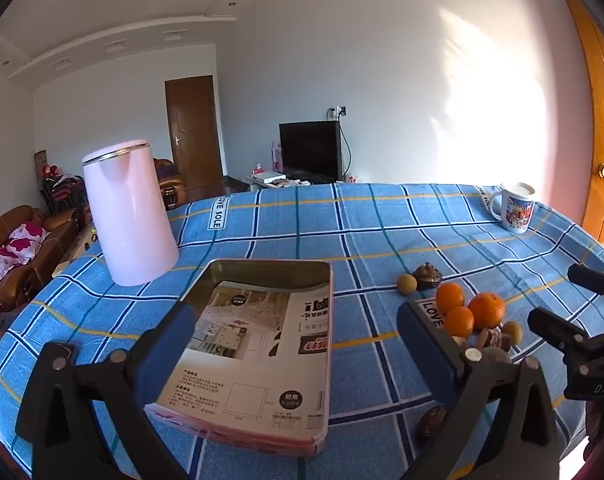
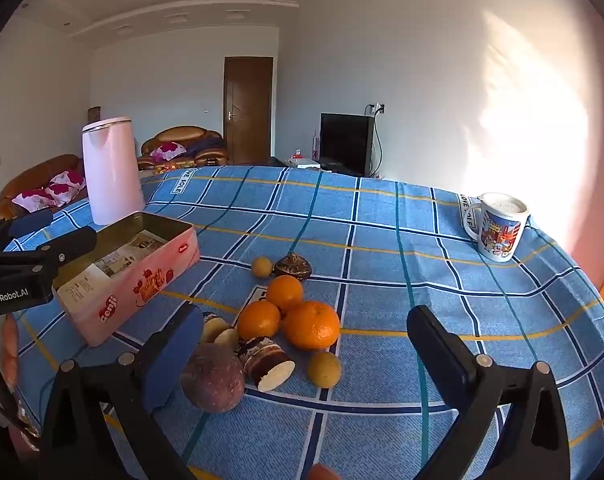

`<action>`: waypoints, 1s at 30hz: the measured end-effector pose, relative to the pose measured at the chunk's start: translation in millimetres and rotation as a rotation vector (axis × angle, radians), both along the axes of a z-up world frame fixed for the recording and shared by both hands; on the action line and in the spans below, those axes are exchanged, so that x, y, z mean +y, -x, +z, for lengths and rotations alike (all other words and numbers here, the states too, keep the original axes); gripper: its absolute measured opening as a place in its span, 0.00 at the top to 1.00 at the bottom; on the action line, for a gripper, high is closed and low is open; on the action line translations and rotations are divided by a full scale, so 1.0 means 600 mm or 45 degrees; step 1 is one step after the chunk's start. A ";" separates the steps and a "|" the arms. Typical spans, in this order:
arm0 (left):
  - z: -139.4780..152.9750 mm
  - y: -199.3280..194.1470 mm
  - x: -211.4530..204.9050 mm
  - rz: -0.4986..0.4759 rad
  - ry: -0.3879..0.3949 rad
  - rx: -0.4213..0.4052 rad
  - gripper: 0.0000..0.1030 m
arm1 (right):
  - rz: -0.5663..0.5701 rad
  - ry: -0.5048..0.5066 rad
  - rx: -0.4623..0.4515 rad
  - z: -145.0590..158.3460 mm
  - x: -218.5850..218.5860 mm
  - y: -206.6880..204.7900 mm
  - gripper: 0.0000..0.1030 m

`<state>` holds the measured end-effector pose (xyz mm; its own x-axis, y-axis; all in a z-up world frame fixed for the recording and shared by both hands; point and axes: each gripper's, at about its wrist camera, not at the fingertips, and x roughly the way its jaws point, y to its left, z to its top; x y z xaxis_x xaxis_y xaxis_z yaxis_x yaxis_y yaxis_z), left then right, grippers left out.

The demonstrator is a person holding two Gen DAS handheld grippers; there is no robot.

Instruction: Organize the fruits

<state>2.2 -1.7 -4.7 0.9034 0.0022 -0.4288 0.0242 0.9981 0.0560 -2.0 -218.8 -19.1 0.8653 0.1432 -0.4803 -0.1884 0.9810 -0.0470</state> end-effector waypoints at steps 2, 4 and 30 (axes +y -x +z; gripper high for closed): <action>-0.004 0.003 -0.003 0.002 0.004 -0.003 0.00 | -0.007 0.006 0.008 -0.002 0.000 -0.007 0.01; -0.004 0.008 -0.004 0.008 -0.002 -0.011 0.00 | -0.007 0.016 -0.036 -0.005 0.003 0.009 0.01; -0.004 0.014 -0.002 0.018 -0.012 -0.013 0.00 | 0.062 -0.032 -0.075 -0.002 0.007 0.035 0.01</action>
